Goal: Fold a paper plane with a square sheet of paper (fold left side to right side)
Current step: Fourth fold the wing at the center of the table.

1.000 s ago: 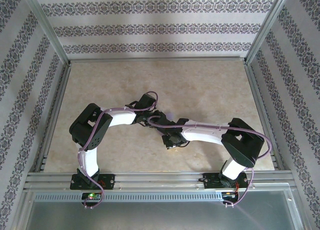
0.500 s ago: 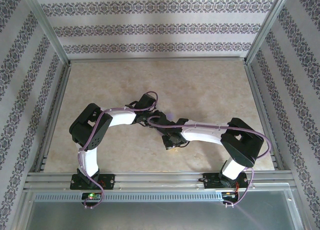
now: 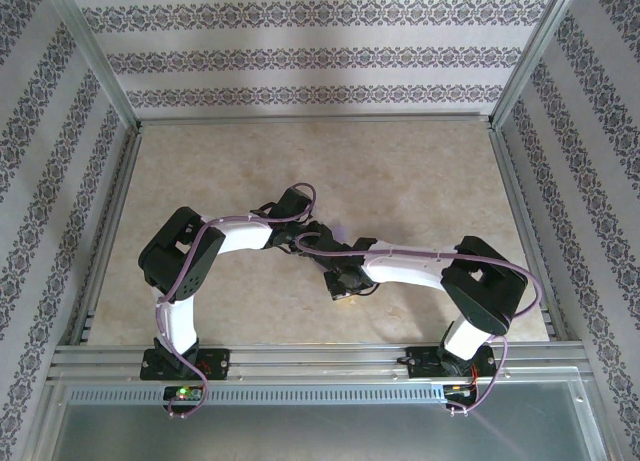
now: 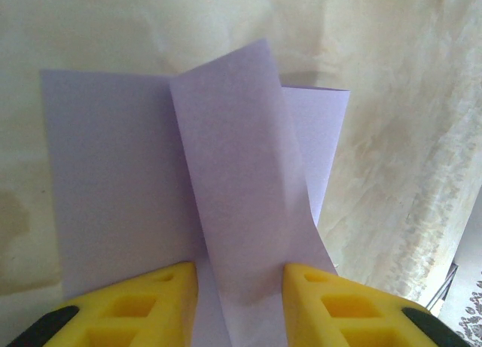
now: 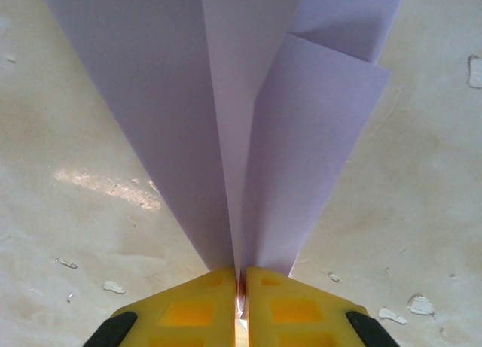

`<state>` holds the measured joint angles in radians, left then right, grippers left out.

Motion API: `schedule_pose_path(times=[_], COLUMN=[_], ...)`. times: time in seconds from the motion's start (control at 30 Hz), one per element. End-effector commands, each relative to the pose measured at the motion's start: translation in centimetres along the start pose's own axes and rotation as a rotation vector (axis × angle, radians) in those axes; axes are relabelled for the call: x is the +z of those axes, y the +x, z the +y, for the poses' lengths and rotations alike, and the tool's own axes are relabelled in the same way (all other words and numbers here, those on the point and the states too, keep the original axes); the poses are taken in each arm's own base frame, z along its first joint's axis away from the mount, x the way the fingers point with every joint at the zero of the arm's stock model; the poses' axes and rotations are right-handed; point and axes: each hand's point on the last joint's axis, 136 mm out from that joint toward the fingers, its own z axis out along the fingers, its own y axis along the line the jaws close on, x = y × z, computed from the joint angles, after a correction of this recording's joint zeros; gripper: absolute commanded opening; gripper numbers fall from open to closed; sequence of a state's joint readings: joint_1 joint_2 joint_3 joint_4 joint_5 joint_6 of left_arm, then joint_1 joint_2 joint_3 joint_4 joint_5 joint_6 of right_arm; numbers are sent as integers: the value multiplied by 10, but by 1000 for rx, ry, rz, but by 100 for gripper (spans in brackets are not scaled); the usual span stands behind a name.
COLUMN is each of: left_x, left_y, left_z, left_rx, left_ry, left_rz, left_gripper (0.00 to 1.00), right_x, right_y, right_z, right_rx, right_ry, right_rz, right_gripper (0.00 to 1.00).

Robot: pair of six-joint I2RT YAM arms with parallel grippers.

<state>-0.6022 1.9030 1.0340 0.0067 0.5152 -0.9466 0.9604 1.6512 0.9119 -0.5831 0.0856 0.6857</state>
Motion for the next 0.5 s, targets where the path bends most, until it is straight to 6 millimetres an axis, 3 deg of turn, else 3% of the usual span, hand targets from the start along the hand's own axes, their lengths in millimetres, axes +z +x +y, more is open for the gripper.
schedule_pose_path(times=[0.0,0.2,0.47], left_x=[1,1,2], left_y=[6,6,7], left_z=[12,12,13], left_rx=[3,4,3], left_ry=[-64,-65,-66], left_rz=[14,12,15], left_gripper=[36,36,36], right_x=[-18,-30,-22], right_y=[-2,-4,6], right_z=[-3,-2,0], right_rx=[-9,-22,-27], right_ry=[15,19,48], right_rz=[-15,-28,-2], right_gripper=[15,16,21])
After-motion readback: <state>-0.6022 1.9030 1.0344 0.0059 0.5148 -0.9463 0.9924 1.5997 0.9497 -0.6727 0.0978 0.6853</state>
